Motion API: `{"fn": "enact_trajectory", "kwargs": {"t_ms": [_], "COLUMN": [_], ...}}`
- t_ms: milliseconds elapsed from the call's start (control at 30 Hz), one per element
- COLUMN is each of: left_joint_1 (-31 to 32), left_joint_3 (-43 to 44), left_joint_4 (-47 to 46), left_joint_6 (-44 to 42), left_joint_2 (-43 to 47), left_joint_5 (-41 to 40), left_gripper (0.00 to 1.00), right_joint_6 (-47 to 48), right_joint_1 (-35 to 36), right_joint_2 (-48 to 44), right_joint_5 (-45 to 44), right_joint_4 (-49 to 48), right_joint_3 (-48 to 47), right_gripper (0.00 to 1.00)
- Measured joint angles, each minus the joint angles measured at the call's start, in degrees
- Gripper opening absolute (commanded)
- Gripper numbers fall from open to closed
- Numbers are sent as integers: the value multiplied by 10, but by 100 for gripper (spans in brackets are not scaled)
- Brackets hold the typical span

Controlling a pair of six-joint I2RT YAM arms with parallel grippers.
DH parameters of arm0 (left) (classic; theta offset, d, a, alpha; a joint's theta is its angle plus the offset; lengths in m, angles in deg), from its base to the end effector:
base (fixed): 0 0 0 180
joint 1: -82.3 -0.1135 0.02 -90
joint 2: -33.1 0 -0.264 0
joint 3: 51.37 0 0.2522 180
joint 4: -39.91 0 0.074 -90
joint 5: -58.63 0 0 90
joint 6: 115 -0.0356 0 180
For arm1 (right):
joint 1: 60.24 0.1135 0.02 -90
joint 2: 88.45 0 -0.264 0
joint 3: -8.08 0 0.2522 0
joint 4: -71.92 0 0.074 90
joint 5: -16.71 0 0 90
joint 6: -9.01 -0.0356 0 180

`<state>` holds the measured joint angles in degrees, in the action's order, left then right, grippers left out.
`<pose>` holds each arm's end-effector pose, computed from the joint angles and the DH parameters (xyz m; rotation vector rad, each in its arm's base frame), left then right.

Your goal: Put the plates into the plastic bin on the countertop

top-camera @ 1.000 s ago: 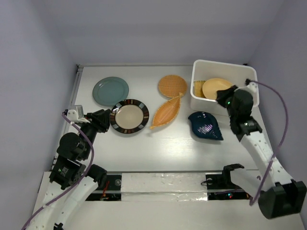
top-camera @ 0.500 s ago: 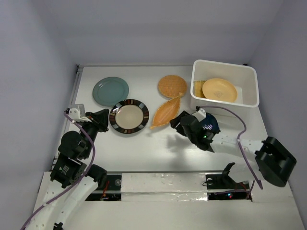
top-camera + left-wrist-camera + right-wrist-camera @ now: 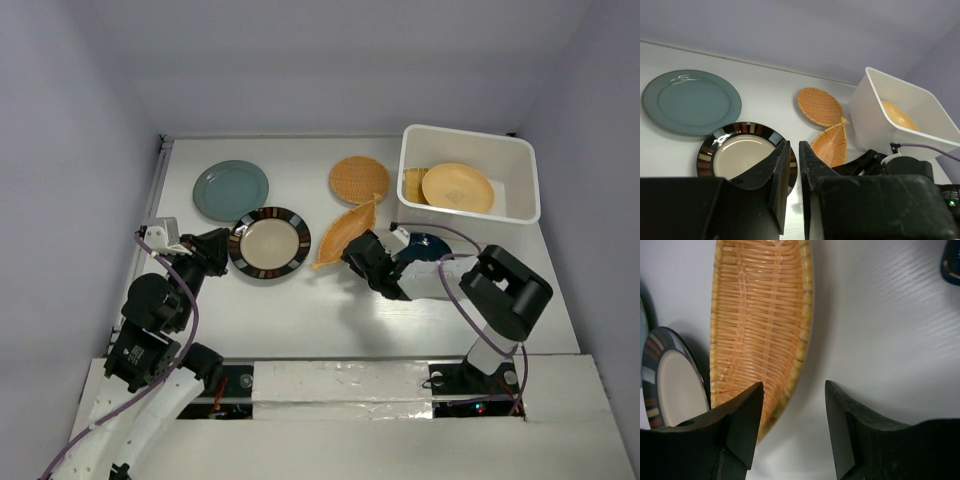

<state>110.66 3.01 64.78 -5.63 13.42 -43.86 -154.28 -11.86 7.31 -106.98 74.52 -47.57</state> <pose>0.0793 -0.0340 0.3645 -0.0724 1.4229 -0.5378 0.2243 0.2228 0.1434 0.7588 2.0841 0.5162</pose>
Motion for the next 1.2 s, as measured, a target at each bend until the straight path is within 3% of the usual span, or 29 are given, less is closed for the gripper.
{"fn": "enact_trajectory", "kwargs": {"t_ms": [133,167,200,300,500,667,767,833,967,1033,1200], "left_joint_1": [5,5,5,5,5,5,5,5,5,5,5], "left_joint_3": [0,0,0,0,0,0,0,0,0,0,0], "left_joint_4": [0,0,0,0,3,4,4,4,4,4,6], "left_joint_6": [0,0,0,0,0,0,0,0,0,0,0], "left_joint_2": [0,0,0,0,0,0,0,0,0,0,0], "left_joint_5": [0,0,0,0,0,0,0,0,0,0,0], "left_gripper": [11,11,11,11,11,13,13,14,16,17,18], "right_joint_6": [-9,-12,-15,-24,-8,42,99,145,235,264,265], "right_joint_1": [0,0,0,1,46,95,84,47,-107,-231,-391], "right_joint_2": [25,26,25,18,-87,-248,-340,-385,-428,-424,-361], "right_joint_5": [-4,-5,-5,-9,-35,-56,-83,-97,-77,-61,-8], "right_joint_4": [-2,-2,-2,-6,83,154,184,196,183,179,183], "right_joint_3": [-22,-22,-22,-18,8,0,-20,-45,-85,-100,-124], "right_gripper": [37,21,14,1,0,0,0,0,0,0,0]}}
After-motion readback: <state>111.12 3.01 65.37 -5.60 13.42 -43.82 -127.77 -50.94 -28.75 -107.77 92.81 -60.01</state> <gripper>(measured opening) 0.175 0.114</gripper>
